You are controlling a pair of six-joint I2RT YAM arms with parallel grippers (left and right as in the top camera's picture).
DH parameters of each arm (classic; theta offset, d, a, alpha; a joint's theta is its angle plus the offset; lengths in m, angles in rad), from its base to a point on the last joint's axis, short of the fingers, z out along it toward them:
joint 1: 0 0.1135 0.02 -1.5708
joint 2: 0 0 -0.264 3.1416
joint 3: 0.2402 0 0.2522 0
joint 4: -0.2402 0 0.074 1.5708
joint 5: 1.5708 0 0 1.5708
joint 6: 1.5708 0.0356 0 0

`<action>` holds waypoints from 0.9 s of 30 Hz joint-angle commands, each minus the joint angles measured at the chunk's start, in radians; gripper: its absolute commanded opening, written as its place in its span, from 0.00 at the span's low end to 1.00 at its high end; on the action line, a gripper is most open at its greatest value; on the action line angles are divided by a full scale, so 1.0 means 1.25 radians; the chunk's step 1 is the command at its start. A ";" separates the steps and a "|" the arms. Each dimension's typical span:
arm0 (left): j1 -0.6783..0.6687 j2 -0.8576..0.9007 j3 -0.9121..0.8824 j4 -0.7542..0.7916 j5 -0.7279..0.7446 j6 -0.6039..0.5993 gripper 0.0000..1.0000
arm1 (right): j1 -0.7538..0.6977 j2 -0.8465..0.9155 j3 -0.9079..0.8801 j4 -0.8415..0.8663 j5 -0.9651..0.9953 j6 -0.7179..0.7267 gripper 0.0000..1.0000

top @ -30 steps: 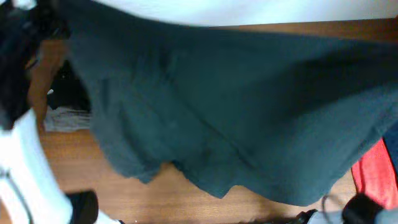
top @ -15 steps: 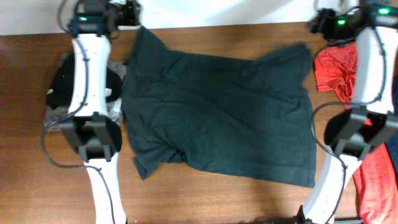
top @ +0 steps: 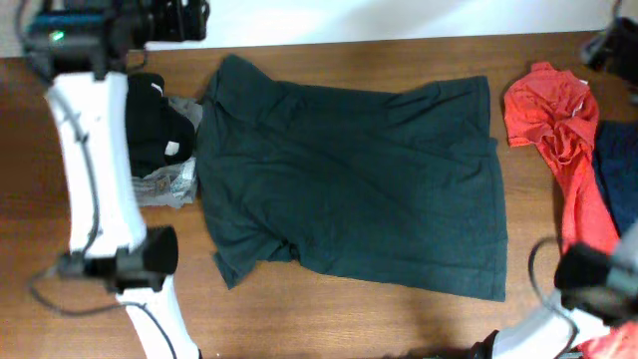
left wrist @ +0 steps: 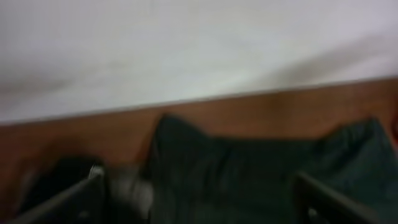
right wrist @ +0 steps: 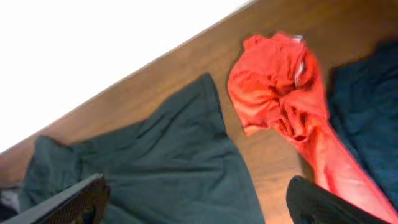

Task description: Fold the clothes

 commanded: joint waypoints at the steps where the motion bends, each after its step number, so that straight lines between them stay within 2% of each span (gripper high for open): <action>1: -0.002 -0.109 0.015 -0.142 -0.083 -0.003 0.93 | -0.011 -0.123 0.017 -0.060 0.004 -0.011 1.00; 5: 0.003 -0.113 0.012 -0.288 -0.113 -0.015 0.91 | -0.009 -0.154 0.005 -0.139 0.001 -0.009 0.99; 8: 0.009 -0.110 -0.036 -0.301 -0.111 -0.015 0.89 | 0.013 -0.156 -0.061 -0.139 0.003 -0.008 0.97; 10: 0.012 -0.108 -0.088 -0.301 -0.112 -0.033 0.89 | 0.029 -0.149 -0.154 -0.134 0.007 -0.009 0.73; 12: 0.012 -0.108 -0.186 -0.301 -0.112 -0.032 0.89 | 0.059 -0.123 -0.328 -0.083 0.034 -0.009 0.41; 13: 0.012 -0.108 -0.220 -0.301 -0.112 -0.032 0.84 | 0.068 -0.117 -0.374 -0.060 0.041 -0.009 0.31; 14: 0.012 -0.108 -0.262 -0.301 -0.112 -0.032 0.83 | 0.085 -0.105 -0.482 0.008 0.043 -0.008 0.20; 15: 0.012 -0.108 -0.302 -0.298 -0.112 -0.032 0.83 | 0.095 -0.098 -0.558 0.067 0.043 -0.005 0.13; 18: 0.012 -0.108 -0.407 -0.286 -0.112 -0.028 0.83 | 0.111 -0.063 -0.764 0.289 0.043 0.045 0.04; 21: 0.012 -0.108 -0.511 -0.255 -0.112 -0.027 0.83 | 0.111 0.006 -0.912 0.492 0.029 0.083 0.04; 27: 0.012 -0.107 -0.577 -0.203 -0.112 -0.027 0.84 | 0.111 0.168 -0.939 0.563 0.025 0.083 0.04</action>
